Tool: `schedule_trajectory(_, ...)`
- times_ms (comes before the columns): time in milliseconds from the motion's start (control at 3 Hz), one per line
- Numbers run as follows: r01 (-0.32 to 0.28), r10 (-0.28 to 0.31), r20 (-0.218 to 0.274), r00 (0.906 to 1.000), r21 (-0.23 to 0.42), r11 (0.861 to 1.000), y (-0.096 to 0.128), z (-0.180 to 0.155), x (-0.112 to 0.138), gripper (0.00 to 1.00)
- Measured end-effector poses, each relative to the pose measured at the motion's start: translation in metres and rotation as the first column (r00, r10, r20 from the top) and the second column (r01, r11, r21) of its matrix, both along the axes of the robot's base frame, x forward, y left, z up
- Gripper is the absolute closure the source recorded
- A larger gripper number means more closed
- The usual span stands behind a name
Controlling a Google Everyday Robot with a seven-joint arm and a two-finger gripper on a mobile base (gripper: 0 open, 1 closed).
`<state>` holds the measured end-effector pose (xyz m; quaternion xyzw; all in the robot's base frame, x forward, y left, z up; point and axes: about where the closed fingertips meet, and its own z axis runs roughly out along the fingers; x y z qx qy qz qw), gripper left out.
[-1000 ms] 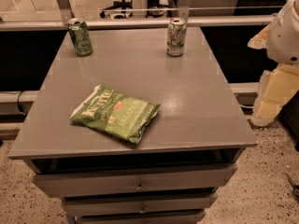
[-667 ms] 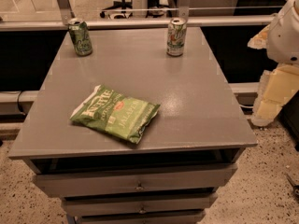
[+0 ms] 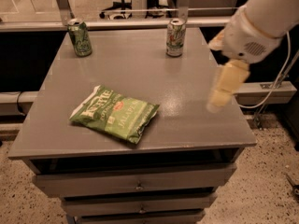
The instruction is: Pick green jalapeno chip bag
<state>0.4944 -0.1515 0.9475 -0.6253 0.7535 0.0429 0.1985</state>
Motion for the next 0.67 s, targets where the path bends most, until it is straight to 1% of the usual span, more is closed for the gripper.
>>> schedule_trajectory(333,-0.045,0.048,-0.026,0.9985,0.101,0.994,0.043,-0.012,0.022,0.00)
schedule_trajectory(667,-0.073,0.093,-0.083,0.9922,0.222,0.972,0.091,-0.026,0.027,0.00)
